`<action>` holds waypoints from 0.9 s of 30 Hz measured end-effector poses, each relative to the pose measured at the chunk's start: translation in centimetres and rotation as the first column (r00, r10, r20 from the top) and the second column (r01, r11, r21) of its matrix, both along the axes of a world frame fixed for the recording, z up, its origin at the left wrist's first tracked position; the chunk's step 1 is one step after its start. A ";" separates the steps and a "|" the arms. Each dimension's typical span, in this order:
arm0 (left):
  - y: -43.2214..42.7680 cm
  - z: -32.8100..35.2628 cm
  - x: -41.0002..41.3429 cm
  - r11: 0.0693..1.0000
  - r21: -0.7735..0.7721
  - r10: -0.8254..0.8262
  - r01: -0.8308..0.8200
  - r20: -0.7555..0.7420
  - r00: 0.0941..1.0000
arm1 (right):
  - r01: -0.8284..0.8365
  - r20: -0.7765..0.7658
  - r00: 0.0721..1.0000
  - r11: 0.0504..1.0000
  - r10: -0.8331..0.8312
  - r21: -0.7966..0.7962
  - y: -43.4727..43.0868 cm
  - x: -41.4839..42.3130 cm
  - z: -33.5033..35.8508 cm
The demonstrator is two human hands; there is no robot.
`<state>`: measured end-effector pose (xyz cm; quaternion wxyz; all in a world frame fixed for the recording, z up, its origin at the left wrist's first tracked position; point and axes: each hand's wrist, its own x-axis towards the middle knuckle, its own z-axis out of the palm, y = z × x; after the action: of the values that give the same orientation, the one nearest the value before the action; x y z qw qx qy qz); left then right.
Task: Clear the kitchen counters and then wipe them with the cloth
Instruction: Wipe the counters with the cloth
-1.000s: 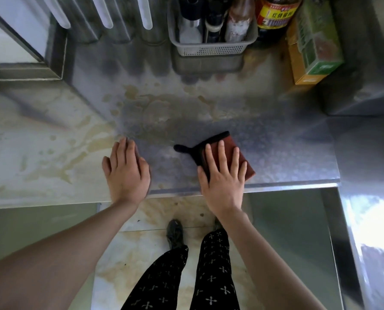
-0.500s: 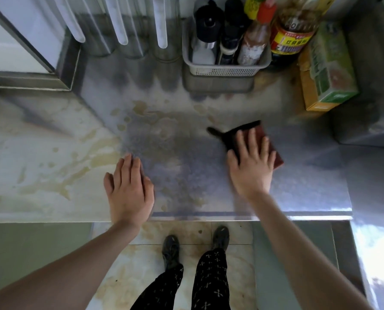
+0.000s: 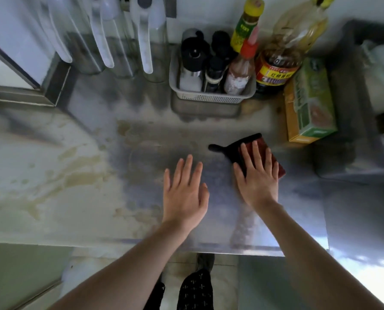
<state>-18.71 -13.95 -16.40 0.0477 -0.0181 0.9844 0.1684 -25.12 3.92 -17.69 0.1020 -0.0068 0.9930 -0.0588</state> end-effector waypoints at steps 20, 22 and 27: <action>1.3 -2.0 -0.3 0.983 -0.183 0.043 -0.027 0.084 0.996 | -0.108 -0.069 0.992 0.994 0.107 -0.018 1.2 -9.6 -0.4; 1.2 -2.0 -0.2 0.983 -0.182 0.042 -0.026 0.083 0.996 | -0.138 -0.080 0.988 0.989 0.135 -0.043 0.4 -7.6 -0.5; 1.2 -2.1 -0.1 0.981 -0.192 0.037 -0.020 0.081 0.996 | -0.424 -0.077 0.902 0.905 0.425 0.028 2.4 -4.5 -0.4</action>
<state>-18.77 -12.78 -18.53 0.0850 -0.0438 0.9927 0.0730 -29.58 6.32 -18.05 0.0718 -0.2245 0.9714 -0.0296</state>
